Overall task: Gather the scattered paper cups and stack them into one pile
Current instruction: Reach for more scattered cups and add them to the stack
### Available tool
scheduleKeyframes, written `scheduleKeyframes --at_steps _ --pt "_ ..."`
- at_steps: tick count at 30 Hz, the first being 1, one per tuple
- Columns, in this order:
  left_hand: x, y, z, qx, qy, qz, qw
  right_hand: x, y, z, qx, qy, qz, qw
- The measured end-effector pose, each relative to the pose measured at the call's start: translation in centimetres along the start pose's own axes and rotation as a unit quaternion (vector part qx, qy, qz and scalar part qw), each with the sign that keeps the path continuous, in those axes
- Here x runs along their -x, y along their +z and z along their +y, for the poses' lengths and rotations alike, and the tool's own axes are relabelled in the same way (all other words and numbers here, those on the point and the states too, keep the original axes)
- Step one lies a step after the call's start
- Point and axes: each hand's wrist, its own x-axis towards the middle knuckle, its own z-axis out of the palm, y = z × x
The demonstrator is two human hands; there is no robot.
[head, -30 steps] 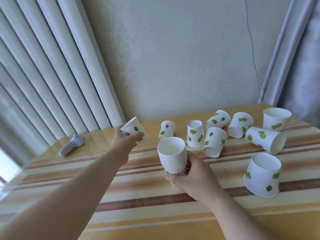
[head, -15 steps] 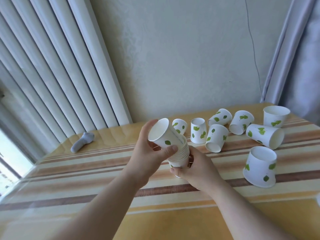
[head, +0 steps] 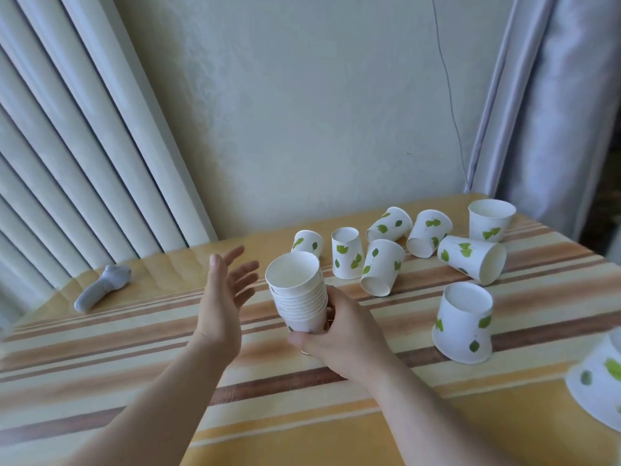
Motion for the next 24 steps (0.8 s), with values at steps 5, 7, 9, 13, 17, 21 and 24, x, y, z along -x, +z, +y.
scheduleKeyframes --at_steps 5,7,9,13,17,21,24 --pt "-4.5 3.8 -0.7 -0.215 -0.013 -0.073 0.974 0.0 0.1 0.2 0.003 -0.015 0.012 1.0" --pt "-6.8 5.7 -1.2 -0.309 -0.024 -0.092 0.946 -0.1 0.1 0.3 0.0 -0.012 0.011 1.0" --pt "-8.9 7.6 -2.0 -0.407 -0.02 -0.086 0.909 -0.2 0.0 0.3 -0.008 -0.01 0.011 1.0" --pt "-10.6 8.2 -3.6 -0.581 -0.012 -0.121 0.805 -0.2 -0.2 0.2 -0.013 -0.018 0.017 1.0" --pt "-9.5 5.3 -2.7 -0.456 -0.034 -0.12 0.881 -0.2 -0.2 0.2 -0.013 -0.008 0.014 1.0" --pt "-6.7 1.0 -2.3 -0.125 -0.107 -0.001 0.986 -0.2 -0.2 0.1 -0.008 -0.004 0.008 1.0" --pt "-4.9 -1.1 -0.5 0.058 -0.122 -0.005 0.991 -0.1 -0.2 -0.1 -0.004 -0.007 0.007 1.0"
